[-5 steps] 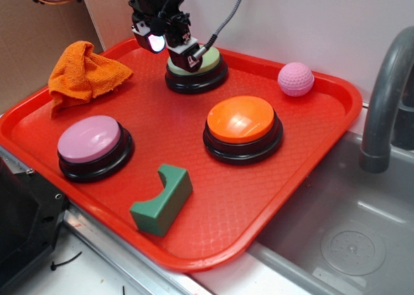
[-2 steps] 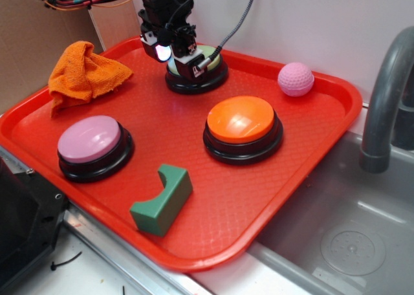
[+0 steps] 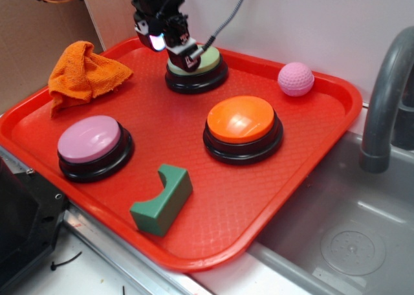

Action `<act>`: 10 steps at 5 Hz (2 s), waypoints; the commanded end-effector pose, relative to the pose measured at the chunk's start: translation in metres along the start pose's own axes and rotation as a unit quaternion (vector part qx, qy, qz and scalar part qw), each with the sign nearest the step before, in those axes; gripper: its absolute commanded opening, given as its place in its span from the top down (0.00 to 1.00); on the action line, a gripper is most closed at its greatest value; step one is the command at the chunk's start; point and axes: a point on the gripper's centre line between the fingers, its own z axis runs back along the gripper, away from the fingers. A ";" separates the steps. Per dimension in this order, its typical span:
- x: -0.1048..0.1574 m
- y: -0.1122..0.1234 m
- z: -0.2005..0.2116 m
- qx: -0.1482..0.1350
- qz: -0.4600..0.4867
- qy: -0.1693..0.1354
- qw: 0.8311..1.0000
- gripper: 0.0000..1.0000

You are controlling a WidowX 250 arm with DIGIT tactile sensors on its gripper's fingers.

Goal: Push the green button.

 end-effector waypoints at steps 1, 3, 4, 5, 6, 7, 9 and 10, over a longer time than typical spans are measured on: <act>0.004 0.009 0.047 -0.004 0.006 -0.034 0.999 0.00; -0.006 0.008 0.059 0.008 0.018 -0.021 1.000 0.00; -0.013 0.006 0.070 0.015 0.022 -0.010 1.000 0.00; -0.016 0.000 0.073 0.013 0.019 -0.010 1.000 0.00; -0.022 -0.003 0.080 0.009 0.023 -0.005 1.000 0.00; -0.027 -0.005 0.091 0.027 0.031 -0.003 0.999 0.00; -0.035 -0.012 0.110 0.052 0.045 -0.001 0.998 0.00; -0.039 -0.016 0.118 0.063 0.016 -0.013 0.998 0.00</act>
